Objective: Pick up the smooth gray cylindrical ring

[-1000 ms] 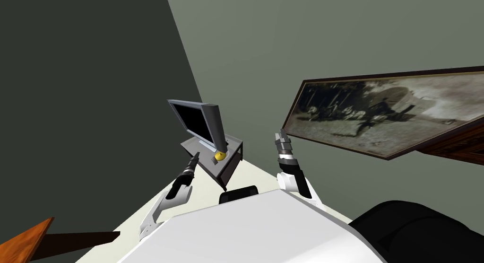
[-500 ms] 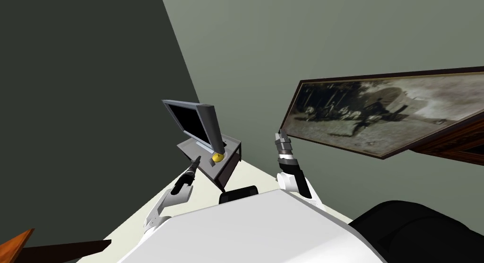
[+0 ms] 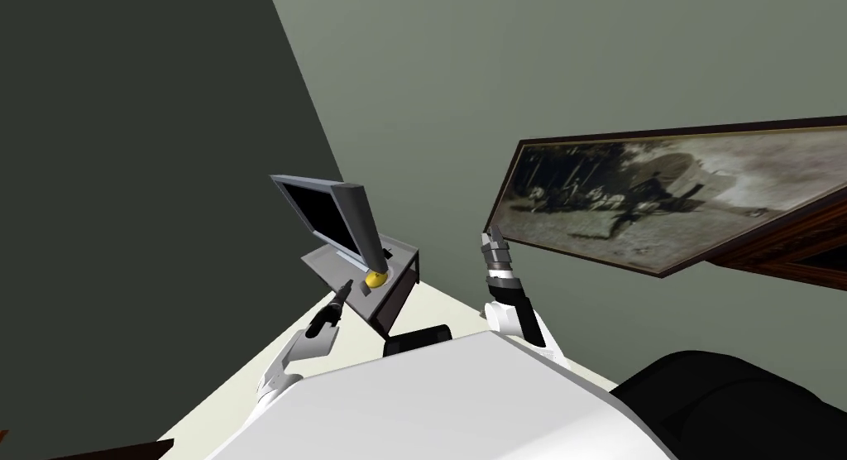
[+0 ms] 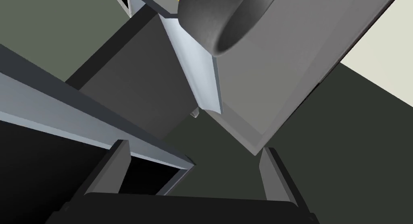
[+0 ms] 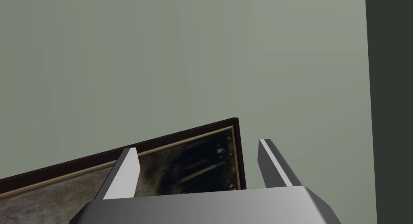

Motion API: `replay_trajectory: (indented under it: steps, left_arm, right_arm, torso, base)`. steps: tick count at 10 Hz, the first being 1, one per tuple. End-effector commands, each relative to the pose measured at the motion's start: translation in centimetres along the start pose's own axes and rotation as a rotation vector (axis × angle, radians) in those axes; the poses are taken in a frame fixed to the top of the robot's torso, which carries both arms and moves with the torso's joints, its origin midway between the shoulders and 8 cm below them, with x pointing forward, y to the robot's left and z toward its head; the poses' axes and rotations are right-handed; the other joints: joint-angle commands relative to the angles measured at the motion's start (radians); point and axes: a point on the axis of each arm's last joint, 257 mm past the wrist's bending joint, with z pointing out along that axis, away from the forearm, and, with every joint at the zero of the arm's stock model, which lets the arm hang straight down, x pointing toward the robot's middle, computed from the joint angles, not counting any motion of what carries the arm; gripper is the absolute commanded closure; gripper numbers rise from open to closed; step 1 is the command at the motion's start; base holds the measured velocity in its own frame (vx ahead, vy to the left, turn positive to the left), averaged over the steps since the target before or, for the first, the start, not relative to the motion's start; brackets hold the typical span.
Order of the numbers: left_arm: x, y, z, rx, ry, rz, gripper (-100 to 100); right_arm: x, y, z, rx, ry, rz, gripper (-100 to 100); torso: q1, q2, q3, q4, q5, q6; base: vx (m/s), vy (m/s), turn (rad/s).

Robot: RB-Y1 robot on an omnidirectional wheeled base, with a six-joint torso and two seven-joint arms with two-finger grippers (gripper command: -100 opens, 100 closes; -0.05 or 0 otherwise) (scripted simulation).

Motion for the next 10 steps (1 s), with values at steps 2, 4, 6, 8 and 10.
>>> replay_trajectory:
  steps: [2, 4, 6, 8, 10]
  left_arm:
    - [0.9, 2.3, 0.8, -0.066, 0.030, 0.043, -100]
    - [1.5, 3.6, 1.1, -0.103, 0.047, 0.072, -100]
    - [1.9, 4.5, 1.4, -0.130, 0.061, 0.097, -100]
    - [2.5, 5.6, 1.6, -0.161, 0.078, 0.125, -100]
    - [2.4, 5.4, 1.5, -0.154, 0.075, 0.118, 0]
  right_arm:
    - [0.0, 0.0, 0.0, 0.000, 0.000, 0.000, 0]
    - [0.0, 0.0, 0.0, 0.000, 0.000, 0.000, 0]
    - [0.0, 0.0, 0.0, 0.000, 0.000, 0.000, 0]
    - [0.0, 0.0, 0.0, 0.000, 0.000, 0.000, 0]
    - [0.0, 0.0, 0.0, 0.000, 0.000, 0.000, 0]
  torso:
    - [0.000, 0.000, 0.000, 0.000, 0.000, 0.000]
    - [0.000, -0.001, -0.001, 0.000, 0.000, 0.000]
    - [0.000, 0.000, 0.000, 0.000, 0.000, 0.000]
    - [0.001, 0.000, 0.000, 0.000, 0.000, 0.000]
    - [0.002, 0.001, 0.000, 0.000, 0.000, 0.000]
  base:
    - [0.046, -0.056, -0.064]
    - [0.044, -0.054, -0.048]
    - [0.041, -0.054, -0.041]
    - [0.045, -0.046, -0.059]
    - [0.010, -0.011, -0.002]
